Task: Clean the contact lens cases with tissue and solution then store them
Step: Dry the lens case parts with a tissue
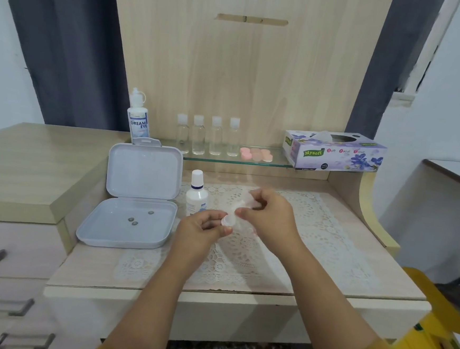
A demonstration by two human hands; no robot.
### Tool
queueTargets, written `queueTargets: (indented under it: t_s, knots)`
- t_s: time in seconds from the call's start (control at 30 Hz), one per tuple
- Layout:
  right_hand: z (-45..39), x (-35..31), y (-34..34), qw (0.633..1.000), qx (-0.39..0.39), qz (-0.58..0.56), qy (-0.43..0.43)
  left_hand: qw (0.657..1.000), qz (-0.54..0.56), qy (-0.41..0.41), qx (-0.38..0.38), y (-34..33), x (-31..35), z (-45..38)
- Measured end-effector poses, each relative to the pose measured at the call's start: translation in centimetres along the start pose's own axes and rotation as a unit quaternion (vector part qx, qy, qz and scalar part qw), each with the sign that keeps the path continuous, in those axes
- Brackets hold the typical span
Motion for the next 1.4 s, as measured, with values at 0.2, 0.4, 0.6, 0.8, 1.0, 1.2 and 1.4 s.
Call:
queueTargets:
  t_s: [0.2,0.4,0.6,0.8,1.0,1.2,1.4]
  knots:
    - [0.5,-0.2,-0.4,0.979,-0.070,0.158,0.107,1.000,0.014,-0.004,-0.003,0.1,0.1,0.0]
    - [0.6,-0.9,-0.8,0.947,-0.116,0.265,0.143,1.000,-0.008,-0.015,-0.006,0.1,-0.1,0.2]
    - [0.6,-0.9,-1.2,0.974,-0.106,0.184,0.072,1.000,0.000,-0.011,-0.008,0.2,0.3,0.4]
    - [-0.1,-1.4,-1.2,0.956,-0.118,0.251,0.098,1.000,-0.009,-0.014,-0.019,0.1,0.4,0.5]
    - [0.2,-2.2,-2.2,0.942,-0.094,0.296,0.128,1.000,-0.013,-0.013,-0.001,0.2,0.1,0.1]
    - [0.7,-1.7,-2.8,0.954,-0.066,0.272,0.109,1.000,-0.011,-0.008,-0.001,0.1,0.0,0.1]
    - [1.0,-0.3,0.0,0.998,0.056,0.033,0.020,1.000,0.013,0.005,0.004,0.2,-0.4,-0.2]
Point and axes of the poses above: each hand's wrist, its own z-axis away from the middle knuckle, its own y-axis out of the back of the hand, x = y × z, the point moved 2 cm from there along -z, towards the middle knuckle, and after that the axes turned 14 degrees about x, right-handed, at the moved point
